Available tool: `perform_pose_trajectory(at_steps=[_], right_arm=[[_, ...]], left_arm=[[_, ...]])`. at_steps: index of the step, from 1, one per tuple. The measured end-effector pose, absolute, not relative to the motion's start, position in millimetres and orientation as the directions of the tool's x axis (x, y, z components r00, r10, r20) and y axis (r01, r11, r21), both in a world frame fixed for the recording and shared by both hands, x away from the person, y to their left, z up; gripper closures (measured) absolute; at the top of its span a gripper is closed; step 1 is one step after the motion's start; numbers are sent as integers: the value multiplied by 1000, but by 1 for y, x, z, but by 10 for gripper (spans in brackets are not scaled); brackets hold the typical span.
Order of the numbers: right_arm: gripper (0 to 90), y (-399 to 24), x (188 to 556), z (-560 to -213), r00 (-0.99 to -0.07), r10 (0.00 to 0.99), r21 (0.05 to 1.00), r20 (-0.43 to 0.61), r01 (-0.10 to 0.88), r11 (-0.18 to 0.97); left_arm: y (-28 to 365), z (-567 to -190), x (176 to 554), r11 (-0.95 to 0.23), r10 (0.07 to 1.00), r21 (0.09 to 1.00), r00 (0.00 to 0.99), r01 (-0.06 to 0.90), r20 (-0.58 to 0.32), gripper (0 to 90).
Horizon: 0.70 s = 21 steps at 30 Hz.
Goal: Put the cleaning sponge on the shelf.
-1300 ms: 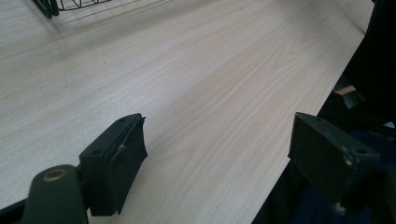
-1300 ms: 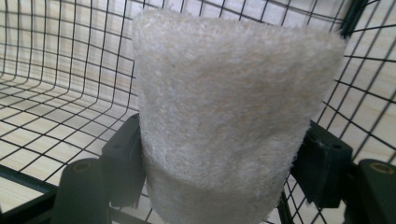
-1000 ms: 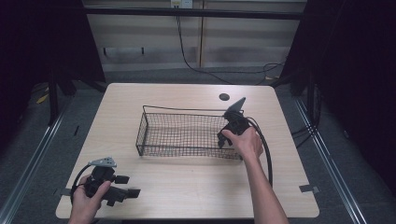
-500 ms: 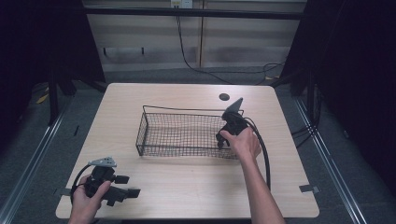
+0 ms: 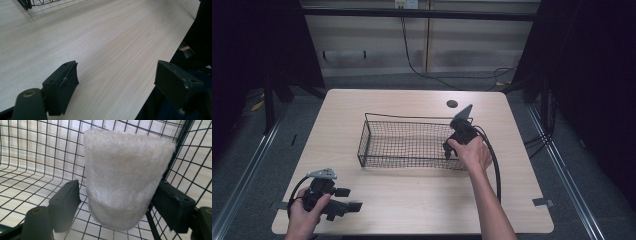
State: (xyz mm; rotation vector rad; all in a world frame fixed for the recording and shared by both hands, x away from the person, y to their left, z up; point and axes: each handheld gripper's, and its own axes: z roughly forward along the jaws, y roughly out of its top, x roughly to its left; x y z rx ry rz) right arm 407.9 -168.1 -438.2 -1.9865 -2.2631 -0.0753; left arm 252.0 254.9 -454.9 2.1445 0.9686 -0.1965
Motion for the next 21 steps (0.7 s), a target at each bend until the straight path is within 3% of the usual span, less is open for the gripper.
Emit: perform_pose_trajectory(at_steps=[8, 21], right_arm=[[165, -170, 405, -433, -162, 975, -16, 152, 986, 167], [158, -174, 401, -425, -205, 962, 33, 183, 979, 202]], left_arm=[[255, -455, 252, -417, 584, 583, 698, 697, -416, 184], [255, -455, 252, -419, 584, 583, 698, 697, -415, 183]])
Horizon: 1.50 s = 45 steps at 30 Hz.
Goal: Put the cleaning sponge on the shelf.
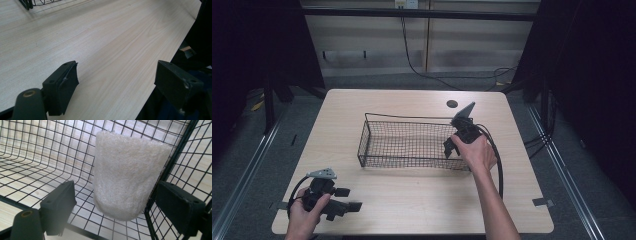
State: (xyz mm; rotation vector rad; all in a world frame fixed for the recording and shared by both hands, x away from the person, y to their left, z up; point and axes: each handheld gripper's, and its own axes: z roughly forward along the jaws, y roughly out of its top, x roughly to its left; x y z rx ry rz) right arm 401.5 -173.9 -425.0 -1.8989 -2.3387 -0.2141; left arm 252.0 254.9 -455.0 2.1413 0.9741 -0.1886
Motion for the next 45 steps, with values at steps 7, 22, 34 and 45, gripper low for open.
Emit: perform_pose_trajectory(at_steps=[7, 22, 34, 45], right_arm=[[162, -177, 398, -417, -219, 955, 60, 199, 976, 211], [172, -190, 379, -398, -296, 919, 169, 260, 951, 259], [195, -195, 352, -386, -392, 882, 310, 262, 900, 308], [187, -200, 321, -382, -447, 854, 398, 267, 858, 325]], left_arm=[[255, -455, 252, -418, 583, 583, 698, 697, -416, 184], [254, -456, 252, -426, 583, 578, 700, 696, -413, 184], [254, -456, 252, -425, 584, 578, 699, 696, -412, 184], [254, -456, 251, -421, 584, 574, 694, 702, -421, 183]])
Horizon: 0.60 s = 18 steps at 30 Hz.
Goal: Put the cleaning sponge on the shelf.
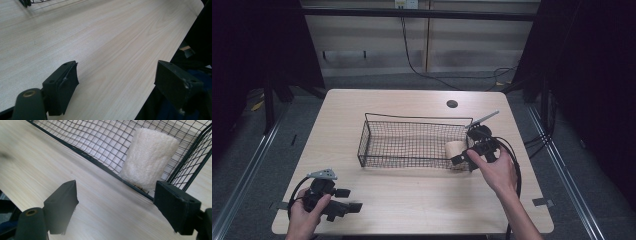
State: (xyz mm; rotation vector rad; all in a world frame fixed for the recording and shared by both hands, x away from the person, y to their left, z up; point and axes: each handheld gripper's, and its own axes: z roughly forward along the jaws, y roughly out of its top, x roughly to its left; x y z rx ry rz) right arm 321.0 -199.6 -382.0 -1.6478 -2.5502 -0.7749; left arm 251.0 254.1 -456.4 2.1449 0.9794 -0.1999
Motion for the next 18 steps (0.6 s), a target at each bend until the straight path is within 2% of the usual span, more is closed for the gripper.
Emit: perform_pose_trajectory(at_steps=[10, 18], right_arm=[[206, -207, 293, -395, -450, 855, 459, 258, 836, 301], [208, -210, 266, -407, -449, 859, 463, 244, 833, 304]], left_arm=[[255, -456, 249, -419, 578, 581, 698, 698, -422, 184], [255, -457, 250, -423, 580, 579, 699, 697, -419, 184]])
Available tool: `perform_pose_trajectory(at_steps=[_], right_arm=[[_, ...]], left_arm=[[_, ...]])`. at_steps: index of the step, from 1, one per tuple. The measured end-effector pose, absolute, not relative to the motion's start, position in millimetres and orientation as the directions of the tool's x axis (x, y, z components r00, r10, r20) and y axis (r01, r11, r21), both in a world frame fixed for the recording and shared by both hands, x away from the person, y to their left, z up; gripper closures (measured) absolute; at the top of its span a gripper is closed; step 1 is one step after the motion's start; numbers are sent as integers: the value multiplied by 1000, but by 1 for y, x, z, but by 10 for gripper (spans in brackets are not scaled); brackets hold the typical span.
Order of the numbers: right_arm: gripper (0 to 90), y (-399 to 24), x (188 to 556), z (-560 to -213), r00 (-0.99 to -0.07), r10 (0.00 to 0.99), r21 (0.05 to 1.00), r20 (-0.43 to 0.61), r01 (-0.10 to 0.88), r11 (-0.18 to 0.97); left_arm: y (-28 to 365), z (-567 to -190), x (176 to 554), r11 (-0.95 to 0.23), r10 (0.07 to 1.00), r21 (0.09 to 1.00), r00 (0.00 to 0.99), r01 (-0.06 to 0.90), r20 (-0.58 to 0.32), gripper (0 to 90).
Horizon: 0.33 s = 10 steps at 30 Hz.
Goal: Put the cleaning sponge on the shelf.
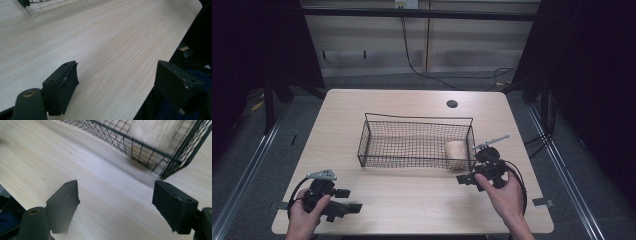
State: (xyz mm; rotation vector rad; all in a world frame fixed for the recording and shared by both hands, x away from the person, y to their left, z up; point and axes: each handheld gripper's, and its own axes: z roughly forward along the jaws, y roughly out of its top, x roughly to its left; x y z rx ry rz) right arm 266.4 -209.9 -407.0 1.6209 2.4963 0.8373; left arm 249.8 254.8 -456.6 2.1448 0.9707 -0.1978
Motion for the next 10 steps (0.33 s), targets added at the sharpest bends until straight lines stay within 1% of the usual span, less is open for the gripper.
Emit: perform_pose_trajectory(at_steps=[1, 5, 7, 10], right_arm=[[208, -210, 263, -409, -442, 860, 458, 254, 838, 296], [212, -216, 251, -420, -443, 864, 481, 238, 827, 292], [219, -219, 246, -425, -441, 861, 465, 255, 836, 290], [199, -228, 242, -431, -422, 863, 476, 279, 841, 257]], left_arm=[[254, -457, 250, -421, 581, 578, 697, 699, -420, 183], [254, -457, 250, -425, 581, 577, 698, 698, -417, 183], [254, -457, 250, -419, 584, 578, 695, 700, -419, 184], [254, -457, 250, -417, 583, 577, 694, 702, -422, 184]])
